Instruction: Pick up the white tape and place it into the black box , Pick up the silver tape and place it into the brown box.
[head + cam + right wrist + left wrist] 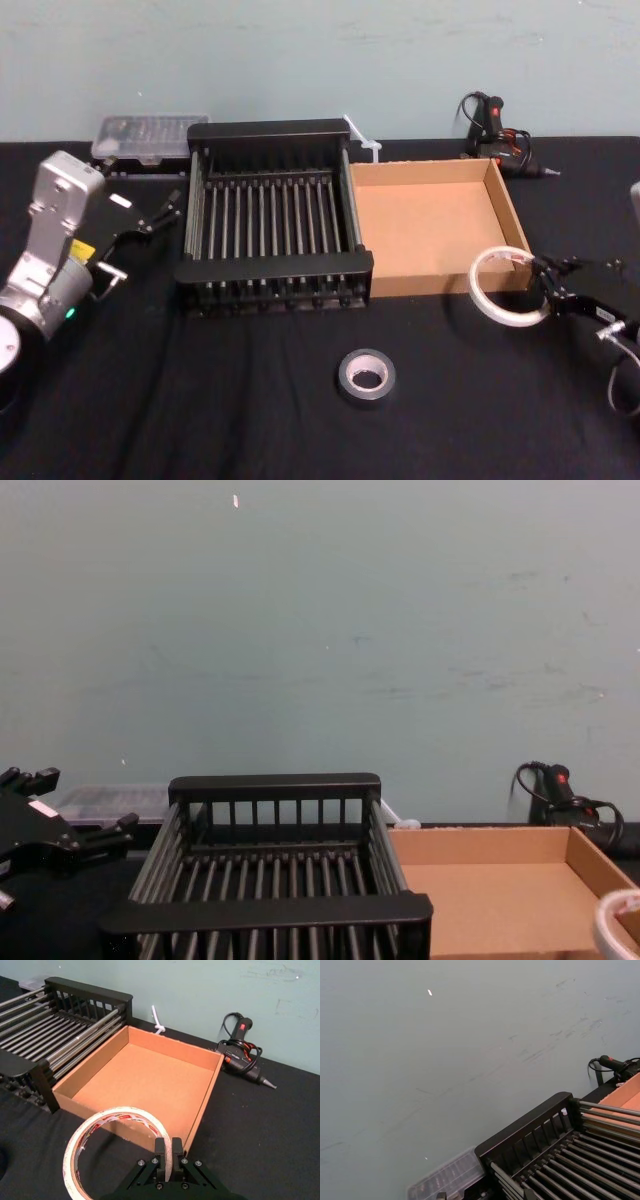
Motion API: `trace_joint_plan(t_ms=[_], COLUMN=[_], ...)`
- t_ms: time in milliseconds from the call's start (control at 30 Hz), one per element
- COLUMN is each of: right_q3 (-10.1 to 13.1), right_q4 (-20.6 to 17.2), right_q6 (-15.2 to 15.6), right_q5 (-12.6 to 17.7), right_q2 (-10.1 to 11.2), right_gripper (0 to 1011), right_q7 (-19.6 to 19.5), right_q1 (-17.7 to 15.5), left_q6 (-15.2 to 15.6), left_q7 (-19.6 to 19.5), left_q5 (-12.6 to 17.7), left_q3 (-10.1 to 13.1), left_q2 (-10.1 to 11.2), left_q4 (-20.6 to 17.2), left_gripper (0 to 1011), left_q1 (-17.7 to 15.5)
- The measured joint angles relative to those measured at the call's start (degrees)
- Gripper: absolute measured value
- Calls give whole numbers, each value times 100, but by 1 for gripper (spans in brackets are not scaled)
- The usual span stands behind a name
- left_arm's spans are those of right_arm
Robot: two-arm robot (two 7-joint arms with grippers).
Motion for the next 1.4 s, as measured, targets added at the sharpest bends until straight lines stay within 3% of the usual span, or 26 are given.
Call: trace_joint_plan(t_ms=[467, 1400], right_q3=[-259, -988], right_q4=[332, 902], right_q6=[200, 74], right_q5=[-179, -501], right_q2=[-320, -876], right_gripper=[87, 87], right_q7=[-25, 298], right_q1=[670, 1828], left_q6=[0, 0], left_q7=[0, 0], left_q5=[0, 0], left_q3=[0, 0], left_q2=[0, 0], left_q4=[0, 1], left_gripper=[1002, 1001], left_q1=[0, 0])
